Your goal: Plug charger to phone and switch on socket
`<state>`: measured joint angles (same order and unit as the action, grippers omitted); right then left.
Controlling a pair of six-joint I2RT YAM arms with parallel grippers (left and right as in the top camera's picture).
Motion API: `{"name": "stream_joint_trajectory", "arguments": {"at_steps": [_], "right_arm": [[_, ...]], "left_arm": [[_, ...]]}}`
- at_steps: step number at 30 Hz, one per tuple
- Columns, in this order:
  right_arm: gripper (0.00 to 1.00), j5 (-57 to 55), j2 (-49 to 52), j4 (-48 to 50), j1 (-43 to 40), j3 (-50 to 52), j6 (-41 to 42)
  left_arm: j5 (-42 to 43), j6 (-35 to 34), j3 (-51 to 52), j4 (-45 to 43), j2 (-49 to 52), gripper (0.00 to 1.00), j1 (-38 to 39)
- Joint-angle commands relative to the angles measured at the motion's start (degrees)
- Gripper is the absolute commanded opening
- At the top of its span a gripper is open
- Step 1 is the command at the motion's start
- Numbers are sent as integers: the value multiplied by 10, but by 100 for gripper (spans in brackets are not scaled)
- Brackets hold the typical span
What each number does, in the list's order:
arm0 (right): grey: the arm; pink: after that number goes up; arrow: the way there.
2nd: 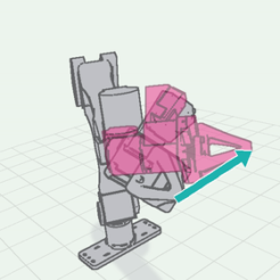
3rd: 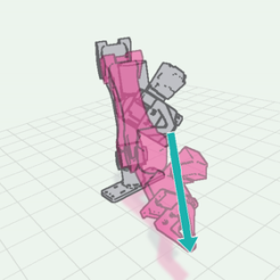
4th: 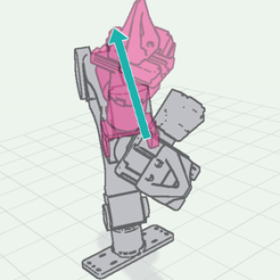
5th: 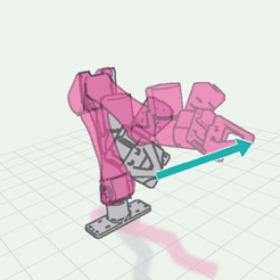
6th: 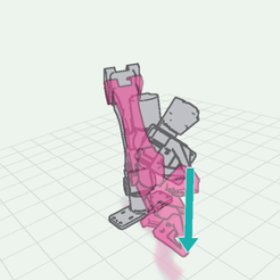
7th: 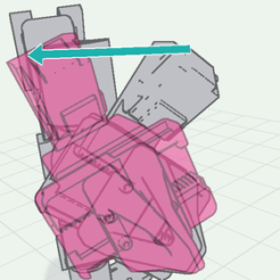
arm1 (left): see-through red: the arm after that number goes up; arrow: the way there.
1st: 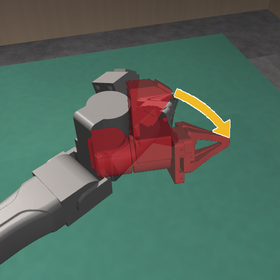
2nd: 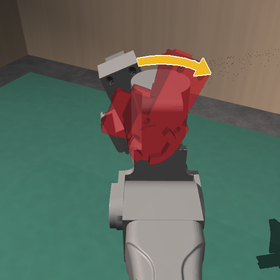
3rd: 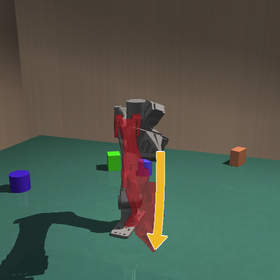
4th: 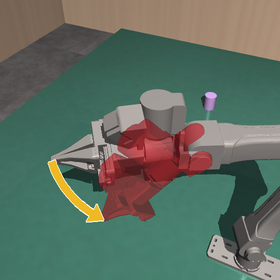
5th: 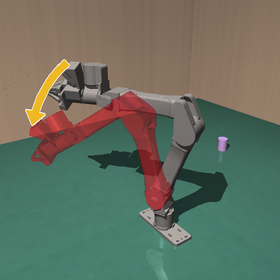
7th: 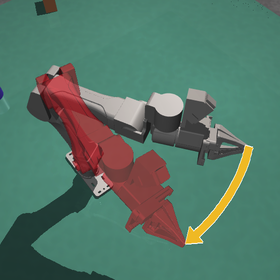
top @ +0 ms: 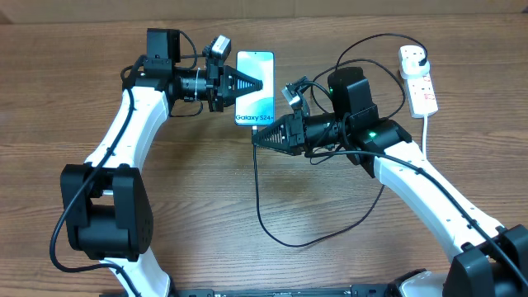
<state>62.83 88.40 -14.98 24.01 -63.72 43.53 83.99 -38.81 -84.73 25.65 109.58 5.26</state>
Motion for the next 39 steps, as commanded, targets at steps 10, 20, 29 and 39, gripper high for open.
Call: {"name": "stream_joint_trajectory", "arguments": {"at_steps": [10,20,29,39], "right_arm": [[4,8,3,1,-3,-1,-1],[4,-1,3,-1,-3,-1,-1],[4,-5,3,-1,-3,-1,0],[4,-5,3,0,-3,-1,0]], "left_arm": [[26,11,-9,-2,-5,4,0],[27,11,-9,-2,-5,4,0],[27,11,-9,-2,-5,4,0],[29,12,-9,-2,-5,4,0]]}}
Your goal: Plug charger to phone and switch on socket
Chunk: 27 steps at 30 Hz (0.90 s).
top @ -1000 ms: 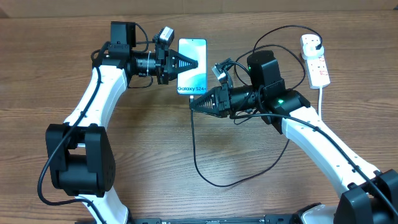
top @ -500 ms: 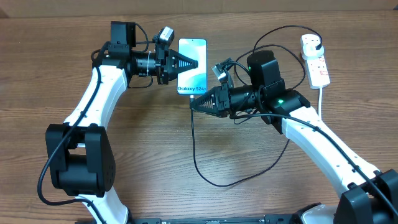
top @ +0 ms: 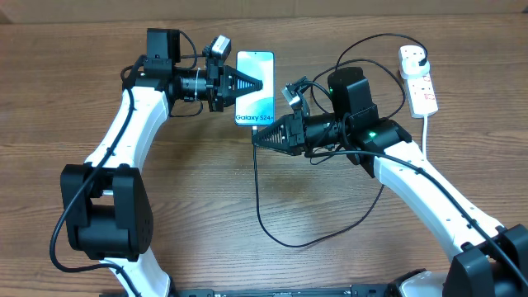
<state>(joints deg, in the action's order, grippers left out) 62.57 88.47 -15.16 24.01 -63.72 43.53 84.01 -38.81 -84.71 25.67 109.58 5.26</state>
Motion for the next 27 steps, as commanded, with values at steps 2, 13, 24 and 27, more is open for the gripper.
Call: {"name": "stream_joint_trajectory", "arguments": {"at_steps": [2,13,24,27], "right_arm": [[4,-2,3,2,-3,-1,0],[4,-4,3,5,-3,-1,3],[4,-11,3,16,-3,-1,15],[4,-10,3,19,-3,-1,18]], "left_arm": [[29,11,-9,-2,-5,4,0],[32,16,-9,-3,-5,4,0],[42,33,-9,-2,-5,4,0],[42,33,-9,-2,-5,4,0]]}}
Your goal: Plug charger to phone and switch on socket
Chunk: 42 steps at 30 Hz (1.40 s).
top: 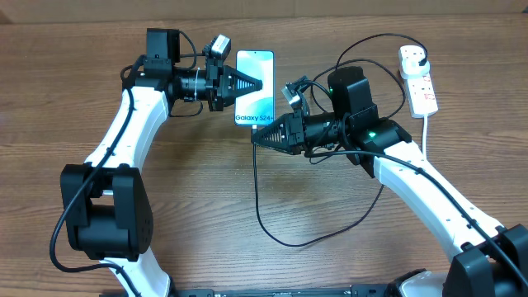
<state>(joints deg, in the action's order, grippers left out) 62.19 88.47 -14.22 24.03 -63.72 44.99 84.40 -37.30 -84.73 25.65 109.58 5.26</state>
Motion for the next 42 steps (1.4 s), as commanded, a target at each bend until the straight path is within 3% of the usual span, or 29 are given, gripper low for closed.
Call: {"name": "stream_joint_trajectory", "arguments": {"at_steps": [1,42], "right_arm": [[4,-7,3,11,-3,-1,5],[4,18,3,-3,1,-1,-15]], "left_arm": [[38,18,-9,-2,-5,4,0],[34,9,-9,-2,-5,4,0]]}}
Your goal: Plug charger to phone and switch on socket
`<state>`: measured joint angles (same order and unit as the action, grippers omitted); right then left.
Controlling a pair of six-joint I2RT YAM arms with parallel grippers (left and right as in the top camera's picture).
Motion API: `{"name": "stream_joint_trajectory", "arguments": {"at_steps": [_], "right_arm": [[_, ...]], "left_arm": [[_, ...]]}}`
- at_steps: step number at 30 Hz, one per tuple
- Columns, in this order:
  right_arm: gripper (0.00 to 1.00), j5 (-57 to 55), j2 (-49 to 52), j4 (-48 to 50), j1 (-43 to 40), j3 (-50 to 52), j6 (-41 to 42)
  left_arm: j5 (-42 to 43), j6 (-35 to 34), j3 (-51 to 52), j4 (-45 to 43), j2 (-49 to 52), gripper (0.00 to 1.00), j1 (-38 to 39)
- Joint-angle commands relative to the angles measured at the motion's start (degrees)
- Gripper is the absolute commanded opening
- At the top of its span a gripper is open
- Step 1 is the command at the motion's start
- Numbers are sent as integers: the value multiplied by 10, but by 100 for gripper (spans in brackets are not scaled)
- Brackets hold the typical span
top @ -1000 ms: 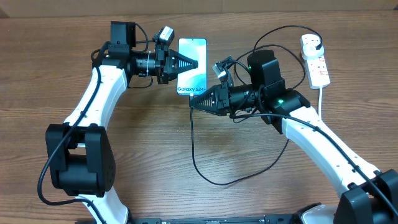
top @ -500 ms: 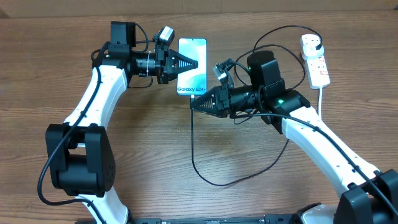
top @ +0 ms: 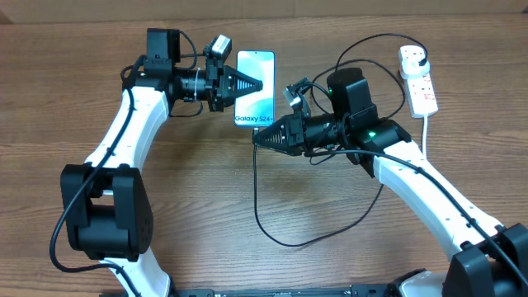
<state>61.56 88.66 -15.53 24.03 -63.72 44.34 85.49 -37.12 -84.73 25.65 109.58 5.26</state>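
A phone (top: 256,92) with a blue screen reading "Galaxy S24+" lies flat at the table's back middle. My left gripper (top: 261,86) reaches in from the left, its tips over the phone's screen, looking shut. My right gripper (top: 254,139) points left just below the phone's bottom edge, shut on the black charger cable (top: 256,191) at its plug end. The cable loops down across the table and back to the white socket strip (top: 419,81) at the far right, where a plug sits in it.
Slack black cable curves over the wood table (top: 198,214) in front of the right arm. More cabling arcs behind the right arm toward the socket strip. Both arm bases stand at the near corners.
At every earlier moment the left gripper rested over the phone and the right gripper held the cable end just below the phone's bottom edge. Only the cable's slack loop has shifted slightly; the arms stand as they did.
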Motion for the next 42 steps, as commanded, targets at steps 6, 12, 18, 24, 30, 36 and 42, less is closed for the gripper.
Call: {"name": "stream_joint_trajectory", "arguments": {"at_steps": [6,12,18,24,30,36,42], "right_arm": [[4,32,1,7,1,-1,-9],[4,32,1,7,1,-1,-9],[4,28,1,9,1,-1,-9],[4,15,1,9,1,-1,-9],[4,10,1,9,1,-1,-9],[4,8,1,12,1,-1,-9],[4,8,1,16,1,-1,-9]], "left_arm": [[9,-2,-9,-2,-5,5,0],[9,-2,-9,-2,-5,4,0],[9,-2,-9,-2,-5,4,0],[12,-2,-9,-2,-5,4,0],[12,-2,-9,-2,-5,4,0],[14,-2,-9,-2,-5,4,0],[14,-2,-9,-2,-5,4,0]]}}
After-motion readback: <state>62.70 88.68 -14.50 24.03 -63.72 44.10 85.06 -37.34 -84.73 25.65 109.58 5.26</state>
